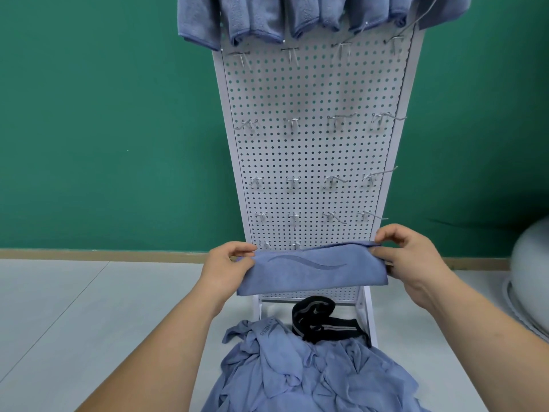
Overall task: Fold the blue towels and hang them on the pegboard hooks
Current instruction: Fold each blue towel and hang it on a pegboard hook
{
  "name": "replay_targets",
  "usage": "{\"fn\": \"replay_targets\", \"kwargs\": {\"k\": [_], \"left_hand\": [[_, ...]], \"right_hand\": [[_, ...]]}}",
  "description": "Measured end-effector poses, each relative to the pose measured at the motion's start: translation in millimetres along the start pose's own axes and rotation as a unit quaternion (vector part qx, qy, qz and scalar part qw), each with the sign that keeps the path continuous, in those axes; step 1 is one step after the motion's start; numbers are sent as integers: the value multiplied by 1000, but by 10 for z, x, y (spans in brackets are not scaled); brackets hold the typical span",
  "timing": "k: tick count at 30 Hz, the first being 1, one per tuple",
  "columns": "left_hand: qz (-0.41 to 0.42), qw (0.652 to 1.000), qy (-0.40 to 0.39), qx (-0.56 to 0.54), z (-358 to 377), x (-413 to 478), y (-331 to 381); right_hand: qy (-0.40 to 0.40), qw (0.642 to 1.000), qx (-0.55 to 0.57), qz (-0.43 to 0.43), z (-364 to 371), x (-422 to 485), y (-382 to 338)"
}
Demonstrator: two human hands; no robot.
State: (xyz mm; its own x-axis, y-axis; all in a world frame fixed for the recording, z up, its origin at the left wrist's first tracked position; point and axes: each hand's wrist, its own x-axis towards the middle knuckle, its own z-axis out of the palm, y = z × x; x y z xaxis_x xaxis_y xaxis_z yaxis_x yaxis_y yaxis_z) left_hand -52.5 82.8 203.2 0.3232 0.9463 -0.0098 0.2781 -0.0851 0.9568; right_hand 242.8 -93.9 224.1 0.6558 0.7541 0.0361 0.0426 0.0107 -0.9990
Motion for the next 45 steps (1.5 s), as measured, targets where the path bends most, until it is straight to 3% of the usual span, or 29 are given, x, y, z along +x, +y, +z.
{"fn": "replay_targets", "kwargs": {"k": [3,9,15,20,24,27,28,30,32,34,39,43,45], "left_hand": [[10,1000,-13,3,-3,-7,-19],[24,999,-19,25,-9,-11,-18],[54,996,-41,58,-4,-28,2],[105,972,-80,196,-43,-10,-29],[137,941,-69,301,-37,1,2],[137,941,-53,304,-58,20,8],[119,955,-49,267,-75,22,13],[59,988,-48,133,-106,0,55],[21,998,-52,22,-134,-17,82],[15,997,-63,-29,-154,-39,101],[22,999,-23,-20,-159,-23,127],[78,977,57,190,-30,-28,113],[104,967,85,218,84,-132,182]], "right_hand": [[-28,999,-31,-6,-11,8,45],[9,996,-73,-49,14,7,74],[-14,969,-233,-82,12,-67,22],[-86,911,-391,-97,-119,-78,39],[-72,859,-485,-151,-147,-58,88],[-59,824,-542,-153,-158,-51,107],[-59,838,-523,-146,-166,-52,99],[-67,902,-410,-113,-184,-60,63],[-72,955,-279,-76,-196,-92,-1],[-74,978,-189,-49,-211,-127,-63],[-6,988,-152,-8,-216,-82,-70],[68,962,-260,-40,-34,-77,36],[83,949,-296,-68,138,-136,33]]}}
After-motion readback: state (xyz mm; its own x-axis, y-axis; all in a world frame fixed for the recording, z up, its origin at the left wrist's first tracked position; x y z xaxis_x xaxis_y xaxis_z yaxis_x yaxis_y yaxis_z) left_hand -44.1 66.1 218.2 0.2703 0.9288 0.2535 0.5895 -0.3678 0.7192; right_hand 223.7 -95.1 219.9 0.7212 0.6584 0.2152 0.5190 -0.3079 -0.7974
